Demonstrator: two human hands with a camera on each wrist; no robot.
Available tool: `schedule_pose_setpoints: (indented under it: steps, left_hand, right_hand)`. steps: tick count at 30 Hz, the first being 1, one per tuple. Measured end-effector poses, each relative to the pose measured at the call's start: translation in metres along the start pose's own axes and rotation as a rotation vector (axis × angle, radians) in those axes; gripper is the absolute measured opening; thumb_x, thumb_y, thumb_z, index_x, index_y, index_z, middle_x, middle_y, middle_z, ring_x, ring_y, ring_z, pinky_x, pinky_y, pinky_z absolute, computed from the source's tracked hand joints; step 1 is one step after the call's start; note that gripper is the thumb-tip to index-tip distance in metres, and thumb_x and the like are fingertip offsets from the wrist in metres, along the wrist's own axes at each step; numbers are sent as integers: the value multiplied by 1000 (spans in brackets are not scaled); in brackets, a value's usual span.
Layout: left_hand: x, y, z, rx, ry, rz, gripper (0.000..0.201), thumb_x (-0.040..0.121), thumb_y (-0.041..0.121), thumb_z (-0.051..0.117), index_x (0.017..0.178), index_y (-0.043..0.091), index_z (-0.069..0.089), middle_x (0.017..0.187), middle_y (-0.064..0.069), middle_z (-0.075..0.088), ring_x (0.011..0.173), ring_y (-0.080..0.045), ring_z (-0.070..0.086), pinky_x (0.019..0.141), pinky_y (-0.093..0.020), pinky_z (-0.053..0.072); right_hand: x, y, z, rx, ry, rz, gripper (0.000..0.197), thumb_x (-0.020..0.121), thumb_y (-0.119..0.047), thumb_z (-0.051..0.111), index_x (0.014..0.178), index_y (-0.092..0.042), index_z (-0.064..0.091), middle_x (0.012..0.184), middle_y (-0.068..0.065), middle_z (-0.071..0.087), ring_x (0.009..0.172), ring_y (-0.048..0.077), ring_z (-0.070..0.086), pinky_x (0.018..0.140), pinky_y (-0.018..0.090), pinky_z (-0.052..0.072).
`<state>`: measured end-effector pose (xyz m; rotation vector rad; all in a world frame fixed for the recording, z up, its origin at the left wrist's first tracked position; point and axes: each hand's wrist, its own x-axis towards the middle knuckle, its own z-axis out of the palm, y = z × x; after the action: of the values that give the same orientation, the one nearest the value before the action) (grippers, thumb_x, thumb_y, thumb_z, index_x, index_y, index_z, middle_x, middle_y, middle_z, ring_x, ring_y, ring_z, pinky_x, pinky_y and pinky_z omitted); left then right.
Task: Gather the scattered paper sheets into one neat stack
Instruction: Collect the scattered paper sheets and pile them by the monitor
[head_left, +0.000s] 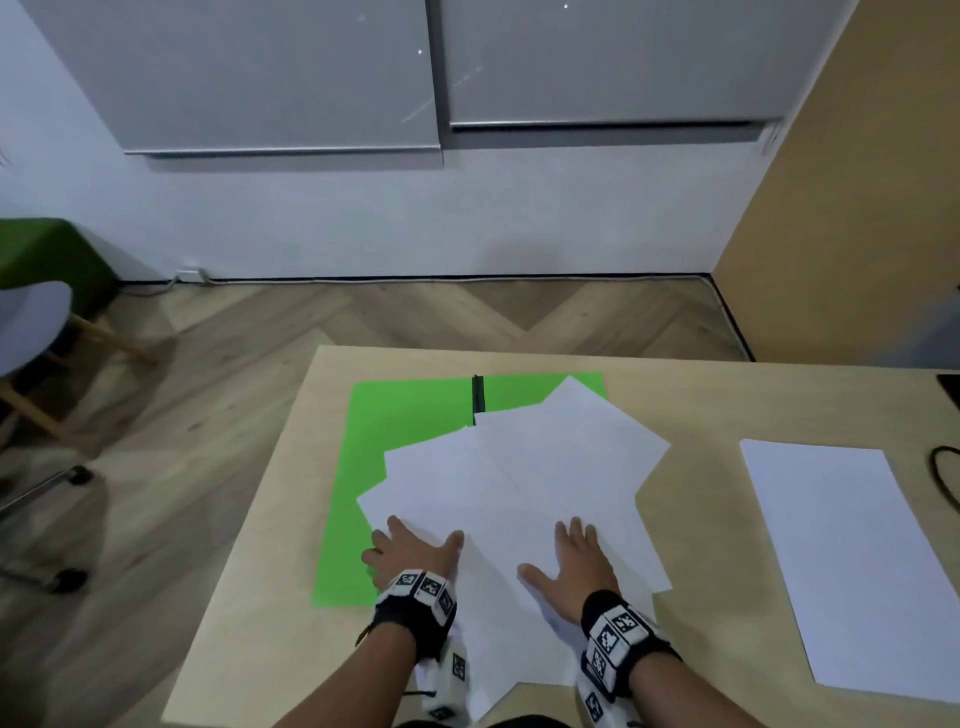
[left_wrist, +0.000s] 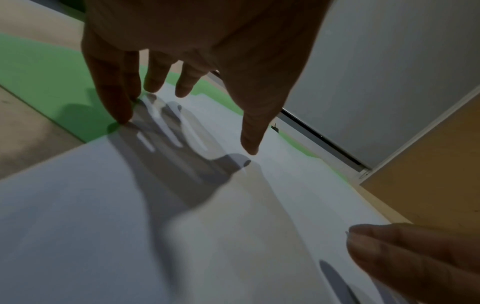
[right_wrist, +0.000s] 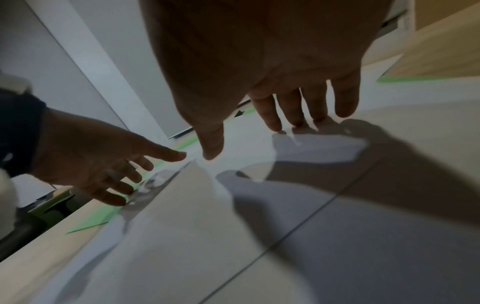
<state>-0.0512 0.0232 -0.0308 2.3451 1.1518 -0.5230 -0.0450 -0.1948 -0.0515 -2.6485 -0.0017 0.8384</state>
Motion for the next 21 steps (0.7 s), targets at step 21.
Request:
schedule_pose_setpoints:
  steps: [21]
  left_hand:
    - [27,-20,-13,-39,98,51,120,63,45,85,153,18,11,140,-12,38,125,-38,40,89,-47,48]
  right_hand:
    - [7,23,-14,-21,93,91,96,88,-69,46,157,-22,-1,162,5,-18,150,24,-16,122,44,4]
